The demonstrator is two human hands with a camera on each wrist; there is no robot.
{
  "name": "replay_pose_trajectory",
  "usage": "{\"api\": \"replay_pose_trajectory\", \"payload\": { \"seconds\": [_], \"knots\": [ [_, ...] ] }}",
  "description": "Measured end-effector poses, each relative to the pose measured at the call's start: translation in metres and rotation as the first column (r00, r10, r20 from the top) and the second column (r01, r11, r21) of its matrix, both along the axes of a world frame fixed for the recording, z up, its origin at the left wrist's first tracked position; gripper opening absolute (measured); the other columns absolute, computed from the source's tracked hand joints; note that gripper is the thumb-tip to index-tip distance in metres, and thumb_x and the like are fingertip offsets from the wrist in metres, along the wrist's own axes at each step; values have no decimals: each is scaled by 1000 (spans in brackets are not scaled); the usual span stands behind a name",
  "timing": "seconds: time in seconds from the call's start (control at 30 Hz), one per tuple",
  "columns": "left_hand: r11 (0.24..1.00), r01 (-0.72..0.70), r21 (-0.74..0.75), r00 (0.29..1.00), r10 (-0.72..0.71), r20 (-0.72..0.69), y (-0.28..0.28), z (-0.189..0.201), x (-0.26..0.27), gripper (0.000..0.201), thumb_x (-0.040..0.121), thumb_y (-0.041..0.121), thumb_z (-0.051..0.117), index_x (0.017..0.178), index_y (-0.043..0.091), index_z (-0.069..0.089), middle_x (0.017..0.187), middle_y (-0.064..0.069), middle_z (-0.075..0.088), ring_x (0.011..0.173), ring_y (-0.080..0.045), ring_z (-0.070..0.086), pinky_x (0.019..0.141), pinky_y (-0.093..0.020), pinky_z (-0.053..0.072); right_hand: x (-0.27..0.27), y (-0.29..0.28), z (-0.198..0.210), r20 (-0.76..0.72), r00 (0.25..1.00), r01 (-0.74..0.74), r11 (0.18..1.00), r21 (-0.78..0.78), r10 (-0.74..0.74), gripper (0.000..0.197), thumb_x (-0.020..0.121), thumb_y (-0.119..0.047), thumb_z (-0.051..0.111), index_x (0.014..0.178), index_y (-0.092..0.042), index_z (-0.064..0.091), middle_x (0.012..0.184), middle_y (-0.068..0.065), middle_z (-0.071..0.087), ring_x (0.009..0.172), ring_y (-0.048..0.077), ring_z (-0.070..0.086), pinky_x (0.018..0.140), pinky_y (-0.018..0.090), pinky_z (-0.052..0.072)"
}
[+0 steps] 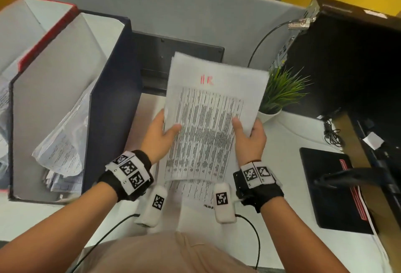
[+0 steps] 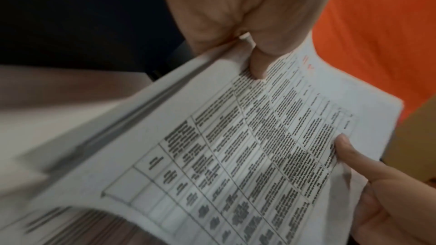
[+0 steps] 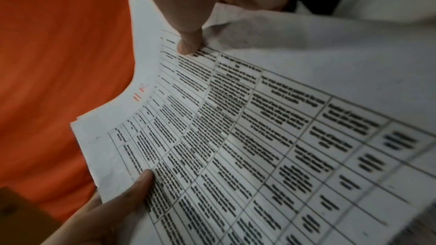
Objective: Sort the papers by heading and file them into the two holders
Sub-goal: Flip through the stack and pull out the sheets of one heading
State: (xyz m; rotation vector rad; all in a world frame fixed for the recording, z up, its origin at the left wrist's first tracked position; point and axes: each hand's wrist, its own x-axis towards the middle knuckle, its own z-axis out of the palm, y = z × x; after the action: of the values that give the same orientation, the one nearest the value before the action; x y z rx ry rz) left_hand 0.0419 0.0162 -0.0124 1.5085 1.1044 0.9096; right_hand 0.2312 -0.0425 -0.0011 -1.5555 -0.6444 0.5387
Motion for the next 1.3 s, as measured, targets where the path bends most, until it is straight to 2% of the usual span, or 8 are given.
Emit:
{"api": "replay_pose_trajectory", "payload": {
  "seconds": [0.13, 0.27, 0.4, 0.57, 0.77, 0.93, 1.13, 1.3],
  "knots": [
    [995, -59, 82, 979, 42, 202, 4, 28, -2, 37, 86, 12, 62, 115, 32, 49, 109, 19, 61, 101, 9, 59, 79, -8, 49, 0, 0, 26, -32, 997, -55, 971, 232, 64, 33, 82, -7, 68, 113, -15, 58, 102, -13, 66, 94, -6, 64, 79, 10, 51],
    [999, -36, 26, 987, 32, 155, -3, 18, -6, 35, 78, 15, 71, 105, 32, 55, 102, 13, 64, 92, 5, 62, 70, -8, 51, -12, -6, 15, -87, 988, -115, 982, 151, 129, 32, 74, -4, 75, 98, -20, 61, 89, -16, 66, 80, -9, 66, 74, 15, 56],
    [995, -96, -10, 980, 96, 176, -8, 6, -6, 26, 82, 8, 67, 94, 30, 60, 93, 13, 64, 81, 12, 62, 69, -8, 51, -21, -6, 4, -165, 976, -120, 984, 130, 141, 29, 73, -5, 76, 92, -24, 63, 79, -23, 66, 75, -15, 64, 63, 3, 49],
    [996, -87, -11, 977, 88, 195, -1, 7, -7, 30, 81, 8, 69, 92, 34, 60, 93, 16, 64, 82, 13, 63, 66, -5, 48, -21, -1, 4, -168, 975, -121, 983, 137, 143, 32, 72, -7, 77, 98, -19, 63, 86, -20, 66, 78, -13, 64, 63, 4, 49],
    [986, -141, -92, 990, 139, -22, 1, -7, -7, 35, 79, 8, 71, 113, 5, 62, 96, 1, 64, 82, -5, 60, 59, -2, 45, -28, -2, -11, -160, 977, -144, 990, 5, 143, 29, 74, -10, 75, 93, -27, 61, 87, -19, 63, 74, -13, 62, 70, 9, 52],
    [973, -232, -1, 970, 231, -76, 4, 26, -11, 15, 79, 18, 72, 90, 8, 69, 74, 3, 66, 62, -3, 61, 61, -19, 53, -26, 10, 9, -157, 979, -116, 989, 92, 130, 49, 74, -8, 75, 120, -8, 57, 100, -11, 64, 85, -8, 61, 72, 4, 50],
    [930, -323, 176, 922, 351, -164, 11, 97, -57, 35, 78, 20, 74, 57, 21, 45, 53, 5, 45, 44, -9, 43, 46, -24, 38, -31, 9, 29, 50, 930, -367, 923, 116, 363, 37, 65, -27, 76, 97, -34, 58, 93, -8, 67, 80, -1, 65, 68, 14, 54],
    [883, -424, 203, 866, 461, -196, 24, 154, -143, 27, 77, 24, 74, 95, 7, 63, 79, -1, 63, 63, -8, 57, 50, -13, 46, -19, -2, -5, 80, 897, -427, 899, -102, 435, 43, 67, -35, 73, 106, -33, 56, 93, 0, 66, 76, -3, 62, 63, 12, 51]
  ]
}}
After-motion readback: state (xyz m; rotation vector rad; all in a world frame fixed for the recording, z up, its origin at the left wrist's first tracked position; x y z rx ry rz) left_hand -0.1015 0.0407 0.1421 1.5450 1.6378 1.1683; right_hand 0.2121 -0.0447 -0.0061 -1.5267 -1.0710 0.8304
